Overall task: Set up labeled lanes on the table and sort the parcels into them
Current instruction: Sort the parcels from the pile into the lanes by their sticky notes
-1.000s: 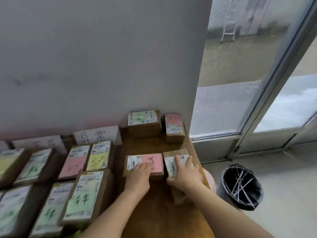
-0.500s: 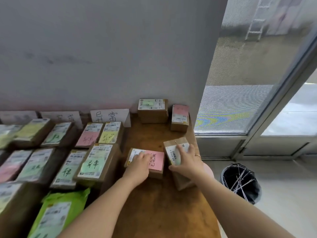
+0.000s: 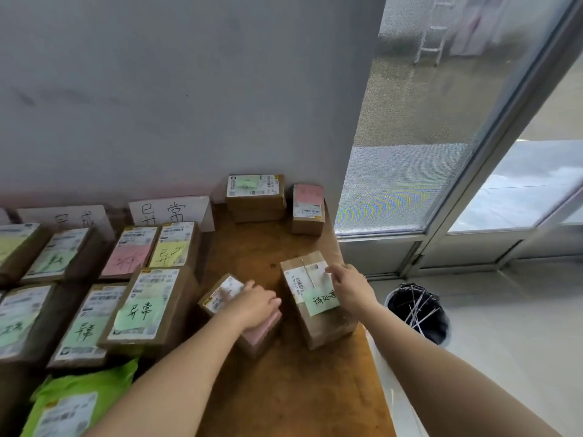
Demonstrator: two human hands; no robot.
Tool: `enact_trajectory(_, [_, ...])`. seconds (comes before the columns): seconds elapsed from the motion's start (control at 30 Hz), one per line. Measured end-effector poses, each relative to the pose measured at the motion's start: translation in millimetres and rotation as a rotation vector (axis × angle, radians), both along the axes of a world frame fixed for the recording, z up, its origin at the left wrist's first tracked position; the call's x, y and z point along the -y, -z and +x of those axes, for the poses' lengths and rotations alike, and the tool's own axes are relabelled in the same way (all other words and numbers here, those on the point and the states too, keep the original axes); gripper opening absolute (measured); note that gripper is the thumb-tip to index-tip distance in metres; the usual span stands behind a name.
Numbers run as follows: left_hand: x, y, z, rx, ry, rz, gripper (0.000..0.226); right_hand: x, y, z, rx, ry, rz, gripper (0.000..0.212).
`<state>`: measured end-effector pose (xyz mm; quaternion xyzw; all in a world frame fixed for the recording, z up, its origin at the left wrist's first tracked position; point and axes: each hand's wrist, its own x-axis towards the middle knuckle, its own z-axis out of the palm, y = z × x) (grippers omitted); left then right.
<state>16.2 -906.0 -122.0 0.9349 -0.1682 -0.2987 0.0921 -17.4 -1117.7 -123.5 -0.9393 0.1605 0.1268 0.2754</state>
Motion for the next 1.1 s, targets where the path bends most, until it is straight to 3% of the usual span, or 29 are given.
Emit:
enact_trajectory(0.1, [-10, 0, -13, 0.017, 0.129, -0.009, 0.036, -8, 0, 0, -0.011, -0.033, -0.013, 0.039])
enact_trajectory(0.2, [-18, -1, -29, 0.247, 0.126, -0.056, 0.028, -19, 0, -2, -0.078, -0.099, -0.015, 0.060])
enact_trajectory(0.3, [-22, 0, -42, 0.379, -0.195, -0.021, 0.051, -33, -1, -10, -0.114, -0.115, -0.091, 0.093])
enact_trajectory(0.4, [-22, 2, -50, 0.263, -0.537, -0.011, 0.085, -44, 2, -15, -0.158, -0.136, -0.148, 0.105])
enact_trajectory(0.5, [-23, 8, -55, 0.161, -0.678, -0.119, 0.089, -48, 3, -20, -0.157, -0.132, -0.183, 0.098])
enact_trajectory(0.73, [9, 11, -63, 0.038, -0.503, -0.323, 0.069, -36, -16, -28, 0.033, 0.054, -0.209, 0.082])
enact_trajectory(0.83, [18, 0, -55, 0.057, -0.472, -0.421, 0.046, -31, -34, -28, 0.105, 0.081, -0.227, 0.073])
enact_trajectory(0.97, [17, -33, -45, 0.089, -0.547, -0.575, 0.051, -36, -59, -30, 0.171, 0.016, -0.279, 0.067])
enact_trajectory(1.1, [13, -63, -48, -0.252, -0.727, -0.978, 0.064, -54, -77, -27, 0.209, -0.100, -0.224, 0.073])
